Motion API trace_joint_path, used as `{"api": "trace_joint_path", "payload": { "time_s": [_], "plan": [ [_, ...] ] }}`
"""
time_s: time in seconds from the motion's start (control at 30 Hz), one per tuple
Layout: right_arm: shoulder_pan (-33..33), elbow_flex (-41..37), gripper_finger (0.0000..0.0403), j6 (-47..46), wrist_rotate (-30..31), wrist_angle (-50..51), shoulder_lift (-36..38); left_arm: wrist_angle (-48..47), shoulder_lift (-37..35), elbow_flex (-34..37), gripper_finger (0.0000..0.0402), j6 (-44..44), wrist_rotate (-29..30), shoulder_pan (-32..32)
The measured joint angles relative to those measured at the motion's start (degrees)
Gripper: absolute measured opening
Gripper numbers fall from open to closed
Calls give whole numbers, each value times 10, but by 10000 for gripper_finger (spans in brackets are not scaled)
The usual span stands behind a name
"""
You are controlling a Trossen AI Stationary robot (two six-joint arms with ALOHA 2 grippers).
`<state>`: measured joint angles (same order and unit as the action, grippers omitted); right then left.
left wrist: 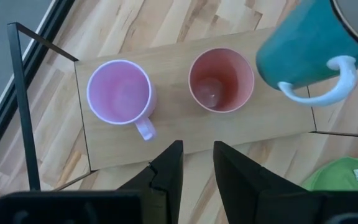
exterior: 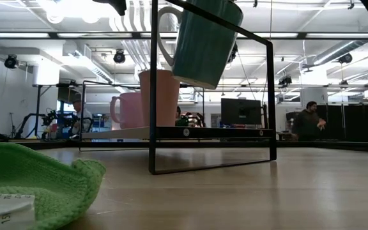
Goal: Stack small to large cups/mugs on shelf
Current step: Put the blue mug on the shelf
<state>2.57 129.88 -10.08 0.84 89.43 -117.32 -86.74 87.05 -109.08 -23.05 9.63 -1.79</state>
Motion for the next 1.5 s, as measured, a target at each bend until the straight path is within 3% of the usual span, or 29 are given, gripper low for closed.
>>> {"api": "trace_joint_path", "payload": {
  "time_s": [0.67,0.97,1.27,1.5],
  "plan": [
    [-16,-2,13,204,-38,-16,0,0,0,0,75,-1,1,0],
    [-18,-23,13,360,-20,-25,0,0,0,0,75,0,1,0],
    [-19,-52,13,427,-12,-107,0,0,0,0,75,0,1,0],
    [-19,-80,13,483,-35,-102,0,0,0,0,75,0,1,0]
  ]
}}
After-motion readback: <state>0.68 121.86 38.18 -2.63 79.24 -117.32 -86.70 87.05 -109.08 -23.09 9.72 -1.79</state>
